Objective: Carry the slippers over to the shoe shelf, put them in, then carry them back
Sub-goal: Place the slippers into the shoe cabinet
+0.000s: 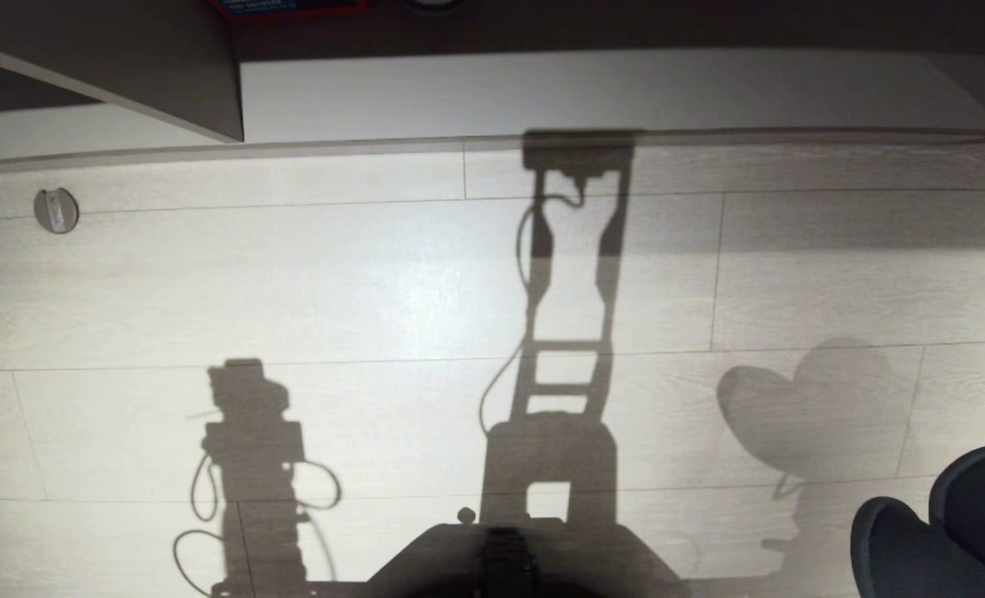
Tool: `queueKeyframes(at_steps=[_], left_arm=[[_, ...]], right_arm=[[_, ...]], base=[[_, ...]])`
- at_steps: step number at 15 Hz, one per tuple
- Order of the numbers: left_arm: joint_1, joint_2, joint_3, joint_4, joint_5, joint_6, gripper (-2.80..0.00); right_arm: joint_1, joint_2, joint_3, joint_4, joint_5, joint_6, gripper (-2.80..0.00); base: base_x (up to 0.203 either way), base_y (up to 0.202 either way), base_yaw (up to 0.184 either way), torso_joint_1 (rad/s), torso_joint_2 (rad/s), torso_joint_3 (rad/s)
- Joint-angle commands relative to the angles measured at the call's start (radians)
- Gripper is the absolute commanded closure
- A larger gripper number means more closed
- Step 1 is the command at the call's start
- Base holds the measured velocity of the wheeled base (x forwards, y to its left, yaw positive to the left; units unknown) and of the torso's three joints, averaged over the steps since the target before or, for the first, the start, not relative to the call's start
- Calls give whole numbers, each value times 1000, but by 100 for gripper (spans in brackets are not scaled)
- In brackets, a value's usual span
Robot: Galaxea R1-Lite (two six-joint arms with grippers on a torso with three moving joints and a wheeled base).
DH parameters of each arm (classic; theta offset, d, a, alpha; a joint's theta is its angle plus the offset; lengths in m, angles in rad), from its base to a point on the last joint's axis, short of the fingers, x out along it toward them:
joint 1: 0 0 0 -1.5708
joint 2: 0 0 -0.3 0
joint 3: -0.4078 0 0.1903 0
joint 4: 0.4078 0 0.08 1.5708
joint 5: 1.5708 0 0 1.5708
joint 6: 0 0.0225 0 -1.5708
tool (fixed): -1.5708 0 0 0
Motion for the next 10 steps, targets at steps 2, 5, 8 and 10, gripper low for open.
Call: queueKeyframes(at_steps=[2, 5, 8, 10], left_arm=[[0, 0, 0, 0, 0, -1, 0], [0, 0, 0, 0, 0, -1, 0], [0, 0, 0, 0, 0, -1, 0], [0, 0, 0, 0, 0, -1, 0]], right_arm=[[0, -1, 1, -2, -4, 9, 0], [0, 0, -25, 0, -8, 10, 0], [0, 15, -115, 9, 5, 14, 0], [0, 93, -209, 10, 10, 18, 0]], base=[[0, 0, 0, 0, 0, 0], [0, 0, 0, 0, 0, 0], [0, 0, 0, 0, 0, 0], [0, 0, 0, 0, 0, 0]])
